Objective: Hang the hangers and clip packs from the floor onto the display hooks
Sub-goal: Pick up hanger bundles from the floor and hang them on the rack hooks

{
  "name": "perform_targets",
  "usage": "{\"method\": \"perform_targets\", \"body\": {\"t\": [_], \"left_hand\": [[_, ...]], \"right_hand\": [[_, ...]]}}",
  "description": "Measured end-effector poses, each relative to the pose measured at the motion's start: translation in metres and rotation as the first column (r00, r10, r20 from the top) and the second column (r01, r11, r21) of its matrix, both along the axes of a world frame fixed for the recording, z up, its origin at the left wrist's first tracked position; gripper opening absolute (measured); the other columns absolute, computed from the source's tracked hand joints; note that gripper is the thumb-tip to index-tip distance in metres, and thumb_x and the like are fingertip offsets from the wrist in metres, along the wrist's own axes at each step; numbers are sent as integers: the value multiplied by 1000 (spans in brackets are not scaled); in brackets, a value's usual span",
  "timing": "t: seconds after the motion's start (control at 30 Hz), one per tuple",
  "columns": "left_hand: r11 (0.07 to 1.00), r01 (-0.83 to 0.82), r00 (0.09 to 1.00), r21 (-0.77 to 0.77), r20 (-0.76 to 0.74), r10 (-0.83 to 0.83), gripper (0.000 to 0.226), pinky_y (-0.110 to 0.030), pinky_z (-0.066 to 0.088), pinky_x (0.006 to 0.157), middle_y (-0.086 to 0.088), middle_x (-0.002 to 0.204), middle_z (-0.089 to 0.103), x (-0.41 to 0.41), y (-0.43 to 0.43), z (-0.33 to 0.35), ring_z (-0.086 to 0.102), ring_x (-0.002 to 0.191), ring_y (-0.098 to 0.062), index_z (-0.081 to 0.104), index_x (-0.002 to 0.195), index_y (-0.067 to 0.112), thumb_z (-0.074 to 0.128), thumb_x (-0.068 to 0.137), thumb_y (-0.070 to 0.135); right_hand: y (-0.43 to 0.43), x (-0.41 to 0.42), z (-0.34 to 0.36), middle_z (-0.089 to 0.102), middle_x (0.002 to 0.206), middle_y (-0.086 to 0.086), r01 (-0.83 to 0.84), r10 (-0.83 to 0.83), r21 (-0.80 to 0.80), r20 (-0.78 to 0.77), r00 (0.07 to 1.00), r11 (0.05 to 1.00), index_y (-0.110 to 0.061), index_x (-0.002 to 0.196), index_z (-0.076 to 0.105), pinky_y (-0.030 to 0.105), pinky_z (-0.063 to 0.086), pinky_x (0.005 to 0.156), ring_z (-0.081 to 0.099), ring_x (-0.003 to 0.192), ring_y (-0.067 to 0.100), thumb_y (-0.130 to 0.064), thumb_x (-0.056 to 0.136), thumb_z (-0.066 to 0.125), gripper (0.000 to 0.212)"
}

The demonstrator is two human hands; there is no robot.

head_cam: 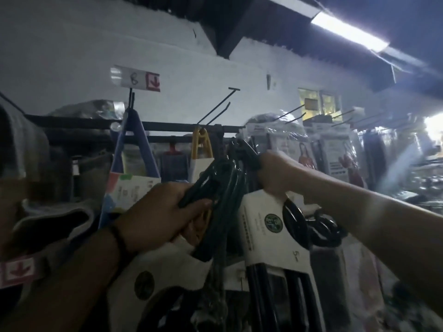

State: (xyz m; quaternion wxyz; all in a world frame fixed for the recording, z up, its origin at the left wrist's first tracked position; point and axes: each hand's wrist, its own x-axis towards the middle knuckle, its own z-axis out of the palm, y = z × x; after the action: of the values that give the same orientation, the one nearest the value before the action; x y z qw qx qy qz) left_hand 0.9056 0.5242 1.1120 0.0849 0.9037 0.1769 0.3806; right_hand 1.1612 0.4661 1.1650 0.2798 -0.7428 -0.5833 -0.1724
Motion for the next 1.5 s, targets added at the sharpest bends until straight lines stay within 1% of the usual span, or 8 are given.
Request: {"method": "perform_targets", "body": {"t": [0.27, 0.37, 0.53, 0.73, 1.0, 1.13, 1.27, 1.5], "left_hand": [[973, 141, 990, -183, 17, -140, 42, -37, 57, 87, -4, 102, 81, 26, 42, 68, 78, 97, -22, 82, 99, 28, 64, 87, 65], [948, 173, 983, -268, 99, -152, 58, -28, 60, 79, -9, 99, 81, 40, 48, 82, 78, 91, -22, 84, 95, 20, 82, 66, 70], [955, 62, 991, -290, 130, -25, 29, -45, 58, 100, -12, 108, 80, 67, 55, 90, 76, 103, -32, 77, 110, 6, 60, 99, 26], [967, -36, 993, -253, 99, 63, 32, -56, 51, 108, -9, 115, 79, 84, 67, 92, 74, 110, -33, 77, 116, 13, 68, 99, 38], [954, -174, 965, -244, 151, 215, 24, -21, 52, 55, 0, 69, 76, 93, 71, 95, 69, 58, -10, 74, 84, 8, 66, 101, 23], [917, -269, 932, -294, 161, 324, 27, -30, 54, 63, -7, 71, 75, 86, 78, 95, 68, 61, -16, 74, 79, 9, 68, 100, 25], [891, -373, 896, -260, 148, 419, 35, -53, 57, 90, -11, 80, 78, 85, 79, 96, 73, 81, -33, 76, 76, 11, 68, 100, 36], [932, -250, 885, -261, 330, 330, 17, -38, 58, 70, -8, 73, 72, 99, 89, 97, 67, 65, -19, 72, 94, 7, 65, 102, 20]], "right_hand": [[65, 27, 77, 56, 74, 5, -8, 10, 367, -4, 1000, 930, -12, 73, 47, 34, 57, 65, 58, 66, 20, -6, 95, 61, 27], [90, 36, 87, 64, 83, 9, -38, 51, 539, -9, 999, 841, -8, 88, 54, 34, 60, 63, 65, 73, 25, -5, 93, 66, 13], [119, 45, 84, 63, 88, 12, -111, 151, 594, -18, 988, 797, -1, 115, 55, 25, 40, 48, 53, 65, 17, -4, 97, 62, 20], [149, 58, 82, 55, 80, 4, -170, 252, 554, -74, 965, 815, -2, 119, 59, 25, 38, 46, 53, 64, 14, -12, 100, 66, 22], [198, 52, 90, 57, 72, 4, -202, 252, 369, -90, 964, 907, -12, 71, 47, 24, 41, 45, 54, 57, 12, -9, 101, 62, 33], [231, 43, 81, 70, 91, 14, -245, 286, 281, -114, 951, 928, 1, 103, 66, 28, 60, 59, 71, 73, 21, -7, 100, 65, 8], [246, 46, 84, 61, 116, 16, -307, 317, 171, -36, 948, 936, 5, 131, 55, 25, 52, 73, 64, 88, 21, -11, 101, 62, 35], [202, 63, 100, 57, 101, 11, -271, 267, 312, 56, 962, 911, -6, 118, 60, 43, 47, 81, 58, 95, 31, -44, 110, 37, 45]]}}
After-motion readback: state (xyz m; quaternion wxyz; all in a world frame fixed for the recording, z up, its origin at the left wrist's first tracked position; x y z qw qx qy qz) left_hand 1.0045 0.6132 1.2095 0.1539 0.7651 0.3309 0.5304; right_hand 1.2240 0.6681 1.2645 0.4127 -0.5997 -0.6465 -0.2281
